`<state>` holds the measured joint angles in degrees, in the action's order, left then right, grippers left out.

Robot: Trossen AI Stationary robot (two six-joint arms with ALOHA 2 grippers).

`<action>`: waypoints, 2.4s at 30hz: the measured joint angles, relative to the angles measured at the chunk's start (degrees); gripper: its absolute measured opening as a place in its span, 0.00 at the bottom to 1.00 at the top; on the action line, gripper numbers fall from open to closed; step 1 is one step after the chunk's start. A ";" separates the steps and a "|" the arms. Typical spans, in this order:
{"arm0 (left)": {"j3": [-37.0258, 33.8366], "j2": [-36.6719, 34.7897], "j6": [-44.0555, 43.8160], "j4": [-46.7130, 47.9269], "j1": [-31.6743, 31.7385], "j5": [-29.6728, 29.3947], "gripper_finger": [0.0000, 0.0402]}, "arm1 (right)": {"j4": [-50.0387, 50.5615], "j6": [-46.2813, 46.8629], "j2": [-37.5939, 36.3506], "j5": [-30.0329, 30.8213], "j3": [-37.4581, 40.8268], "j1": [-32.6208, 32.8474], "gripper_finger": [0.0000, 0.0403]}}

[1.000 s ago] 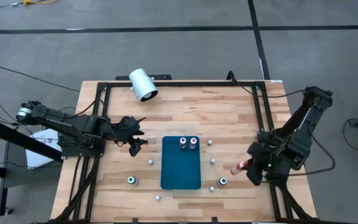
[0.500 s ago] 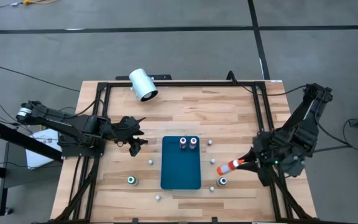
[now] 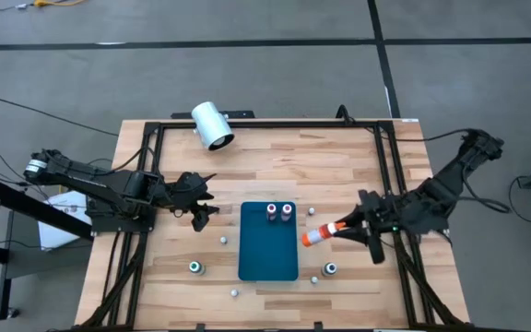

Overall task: Pick & Place food coloring
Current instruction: Put the big orange food coloring bottle into the blue container

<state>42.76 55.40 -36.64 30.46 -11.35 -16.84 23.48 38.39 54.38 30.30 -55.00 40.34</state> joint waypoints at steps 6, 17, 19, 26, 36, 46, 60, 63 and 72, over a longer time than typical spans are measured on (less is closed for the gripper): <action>0.00 0.00 0.50 0.02 -0.01 -0.04 0.53 | -0.42 -2.69 1.45 -4.55 -0.61 -6.25 0.23; 0.00 0.00 1.70 0.02 0.01 -0.09 0.53 | 17.02 -6.95 15.27 -8.37 -17.09 -14.79 0.23; 0.00 0.00 1.72 0.02 -0.01 -0.09 0.53 | 20.61 -6.97 18.41 -8.55 -20.38 -15.89 0.23; 0.00 0.00 2.55 0.04 0.01 -0.09 0.53 | 31.76 -7.45 28.85 -11.13 -30.24 -19.64 0.23; 0.00 0.00 2.57 0.03 0.00 -0.07 0.53 | 35.99 -10.39 38.69 -13.94 -36.90 -22.99 0.23; 0.00 0.00 2.86 -0.50 0.01 -0.06 0.53 | 35.15 -9.51 41.43 -15.41 -36.37 -23.20 0.24; 0.07 0.02 2.86 -1.63 0.01 0.00 0.53 | 30.70 -9.30 50.33 -15.17 -36.38 -19.98 0.25; 0.07 0.00 3.34 -1.75 -0.01 0.00 0.53 | 30.97 -8.85 51.34 -15.07 -36.30 -19.73 0.25; 0.07 0.00 3.43 -1.49 -0.01 1.93 0.53 | 29.95 -7.34 52.83 -10.56 -36.39 -19.74 0.24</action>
<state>42.83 55.39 -33.21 28.97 -11.35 -14.91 53.43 31.06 107.20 19.74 -91.39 20.60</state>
